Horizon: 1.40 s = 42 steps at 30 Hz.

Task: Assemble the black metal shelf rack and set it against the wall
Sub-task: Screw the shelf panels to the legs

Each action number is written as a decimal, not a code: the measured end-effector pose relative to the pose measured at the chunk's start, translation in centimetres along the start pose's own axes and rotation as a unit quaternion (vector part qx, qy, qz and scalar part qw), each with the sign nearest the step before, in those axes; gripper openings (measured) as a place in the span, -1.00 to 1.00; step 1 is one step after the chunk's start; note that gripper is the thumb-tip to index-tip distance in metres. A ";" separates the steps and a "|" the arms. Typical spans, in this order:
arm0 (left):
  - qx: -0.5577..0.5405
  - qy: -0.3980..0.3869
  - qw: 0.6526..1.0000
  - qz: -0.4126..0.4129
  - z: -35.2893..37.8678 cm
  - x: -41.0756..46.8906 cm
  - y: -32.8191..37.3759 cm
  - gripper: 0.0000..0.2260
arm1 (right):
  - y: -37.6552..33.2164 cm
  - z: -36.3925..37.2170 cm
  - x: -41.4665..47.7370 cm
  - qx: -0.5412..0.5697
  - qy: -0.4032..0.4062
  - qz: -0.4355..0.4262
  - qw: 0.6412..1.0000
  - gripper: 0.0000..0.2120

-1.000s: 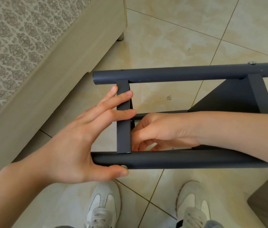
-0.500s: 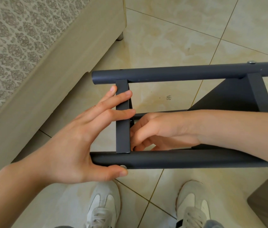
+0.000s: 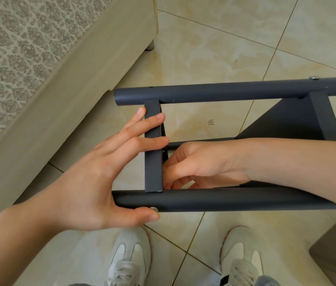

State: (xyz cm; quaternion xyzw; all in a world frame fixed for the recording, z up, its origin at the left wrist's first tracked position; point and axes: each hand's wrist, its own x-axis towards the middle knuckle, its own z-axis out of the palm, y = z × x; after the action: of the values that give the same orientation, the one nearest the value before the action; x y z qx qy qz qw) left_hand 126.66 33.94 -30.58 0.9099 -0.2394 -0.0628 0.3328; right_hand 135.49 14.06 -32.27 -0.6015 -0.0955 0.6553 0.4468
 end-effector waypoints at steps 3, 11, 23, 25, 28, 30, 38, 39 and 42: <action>0.001 0.000 1.000 0.000 0.0 0.0 0.0 -0.23 | 0.0 0.0 0.0 0.006 -0.009 0.000 1.000 -0.87; 0.001 0.000 1.000 -0.002 0.0 0.0 0.0 -0.22 | -0.1 -0.2 0.0 0.009 -0.018 0.000 1.000 -0.89; 0.001 -0.001 1.000 0.005 0.1 0.0 -0.2 -0.23 | 0.2 -0.1 0.2 -0.009 0.000 -0.003 1.000 -0.76; 0.001 -0.003 1.000 0.003 0.2 0.0 -0.3 -0.24 | 0.3 -0.2 0.2 -0.015 0.003 -0.003 1.000 -0.78; 0.003 -0.009 1.000 0.001 0.3 -0.1 -0.4 -0.23 | 0.4 -0.3 0.2 -0.035 0.005 -0.005 0.999 -0.76; 0.008 -0.011 1.000 -0.001 0.3 -0.1 -0.5 -0.24 | 0.2 -0.4 0.1 -0.051 0.006 -0.009 0.999 -0.73; -0.008 -0.012 0.998 -0.057 -0.6 0.3 -0.2 -0.25 | -1.1 -0.9 -3.8 -0.130 0.040 -0.047 0.990 -0.78; -0.016 -0.009 0.998 -0.068 -0.6 0.2 -0.1 -0.25 | -1.3 -0.8 -4.6 -0.139 0.057 -0.051 0.987 -0.79; -0.069 0.009 0.991 -0.113 0.1 -0.5 0.3 -0.22 | -1.3 0.0 -6.7 -0.237 0.140 -0.064 0.959 -0.81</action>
State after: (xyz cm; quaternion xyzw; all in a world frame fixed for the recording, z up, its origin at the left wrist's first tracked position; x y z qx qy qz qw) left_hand 126.09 33.95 -30.49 0.9066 -0.1275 -0.1081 0.3875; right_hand 135.28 10.10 -26.66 -0.7682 -0.2231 0.4934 0.3417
